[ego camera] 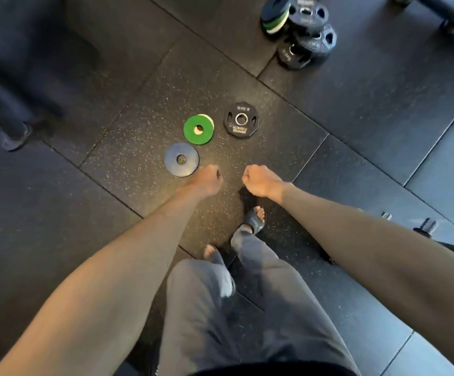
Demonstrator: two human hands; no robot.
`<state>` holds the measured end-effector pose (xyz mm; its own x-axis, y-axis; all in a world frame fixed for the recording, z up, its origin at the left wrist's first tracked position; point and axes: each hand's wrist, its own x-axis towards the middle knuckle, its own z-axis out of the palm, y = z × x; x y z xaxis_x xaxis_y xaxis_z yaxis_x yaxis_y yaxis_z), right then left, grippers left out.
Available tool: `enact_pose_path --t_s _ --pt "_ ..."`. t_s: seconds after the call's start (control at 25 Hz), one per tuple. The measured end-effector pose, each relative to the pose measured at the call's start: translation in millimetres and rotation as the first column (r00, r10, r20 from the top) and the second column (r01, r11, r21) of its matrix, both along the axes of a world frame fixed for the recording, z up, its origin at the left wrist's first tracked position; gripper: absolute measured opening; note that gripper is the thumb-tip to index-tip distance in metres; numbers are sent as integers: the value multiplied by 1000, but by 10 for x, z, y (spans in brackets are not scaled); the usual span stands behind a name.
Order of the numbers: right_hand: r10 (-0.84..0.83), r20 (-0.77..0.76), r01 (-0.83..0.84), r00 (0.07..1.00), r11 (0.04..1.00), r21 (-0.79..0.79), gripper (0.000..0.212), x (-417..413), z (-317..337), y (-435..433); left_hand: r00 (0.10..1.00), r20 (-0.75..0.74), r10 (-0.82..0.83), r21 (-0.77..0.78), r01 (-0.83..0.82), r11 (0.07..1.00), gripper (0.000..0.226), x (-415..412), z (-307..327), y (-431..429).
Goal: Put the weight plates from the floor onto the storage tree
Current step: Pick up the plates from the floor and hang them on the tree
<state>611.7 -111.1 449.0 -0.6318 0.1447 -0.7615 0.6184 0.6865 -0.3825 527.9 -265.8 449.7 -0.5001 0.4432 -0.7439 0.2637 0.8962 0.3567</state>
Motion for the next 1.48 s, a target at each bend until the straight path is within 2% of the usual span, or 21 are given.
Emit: enact_pose_path --t_s 0.24,0.44,0.6,0.72,0.88,1.0,1.12,1.24,1.36,1.48 --pt "-196 14 196 980 980 20 31 -611 -1376 653 999 -34 8 -76 -10 997 20 -850 -1293 585" --pt "-408 8 406 913 909 97 30 -1141 -2818 1015 997 -64 53 -87 -58 994 21 -1549 -2753 994" --pt "-535 -79 540 841 825 164 28 -1650 -3997 1339 987 -66 143 -66 -147 987 23 -2118 -3952 1458" --pt "-579 -155 600 800 774 205 33 -1977 -4768 1544 964 -81 254 -33 -257 966 31 -2485 -4724 1752" --pt "-597 -153 616 788 753 233 47 -2227 -5430 1701 938 -153 312 -41 -321 946 46 -2747 -5352 1958" --pt "-570 -180 597 801 747 293 57 -2328 -5637 1793 944 -216 248 -31 -260 965 47 -2820 -5593 1985" --pt "-482 -216 528 849 769 360 43 -2398 -5738 1843 951 -282 125 -13 -134 991 40 -2834 -5718 2016" --pt "-486 -282 560 827 749 353 31 -2344 -5682 1735 935 -335 117 25 -115 993 33 -2743 -5641 1972" --pt "-474 -356 583 805 743 329 28 -2232 -5283 1549 931 -342 126 49 -117 992 28 -2642 -5235 1827" --pt "-477 -396 603 785 737 306 33 -2195 -4488 1492 928 -346 135 86 -112 990 28 -2654 -4440 1776"
